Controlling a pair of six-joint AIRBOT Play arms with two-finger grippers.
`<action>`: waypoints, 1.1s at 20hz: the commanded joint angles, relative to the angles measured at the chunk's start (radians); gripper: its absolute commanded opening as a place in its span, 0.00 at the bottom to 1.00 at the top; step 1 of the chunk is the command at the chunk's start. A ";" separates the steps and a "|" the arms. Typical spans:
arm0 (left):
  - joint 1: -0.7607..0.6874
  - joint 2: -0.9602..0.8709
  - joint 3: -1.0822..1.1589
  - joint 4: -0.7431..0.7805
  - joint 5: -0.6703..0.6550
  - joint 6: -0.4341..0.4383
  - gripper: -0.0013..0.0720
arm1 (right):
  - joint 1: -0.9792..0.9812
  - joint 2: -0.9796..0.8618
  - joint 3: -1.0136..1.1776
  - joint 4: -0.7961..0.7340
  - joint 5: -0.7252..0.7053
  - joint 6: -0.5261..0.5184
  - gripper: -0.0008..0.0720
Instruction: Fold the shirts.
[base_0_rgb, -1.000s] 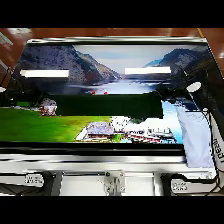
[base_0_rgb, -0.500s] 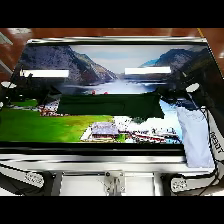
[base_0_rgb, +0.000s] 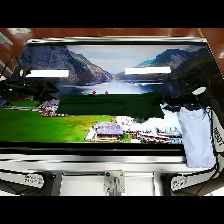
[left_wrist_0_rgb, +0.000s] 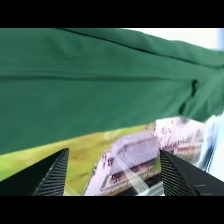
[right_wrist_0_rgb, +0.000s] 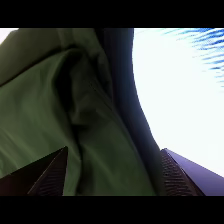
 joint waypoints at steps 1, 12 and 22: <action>-0.068 0.051 0.003 0.000 -0.021 0.002 0.85 | 0.034 -0.069 0.001 0.089 -0.035 -0.023 0.96; -0.381 0.051 0.003 0.000 0.323 -0.002 0.07 | 0.024 0.063 0.001 0.214 0.056 -0.113 0.10; -0.784 -0.187 0.003 -0.239 0.498 0.055 0.07 | -0.015 0.524 0.001 0.170 0.391 0.089 0.10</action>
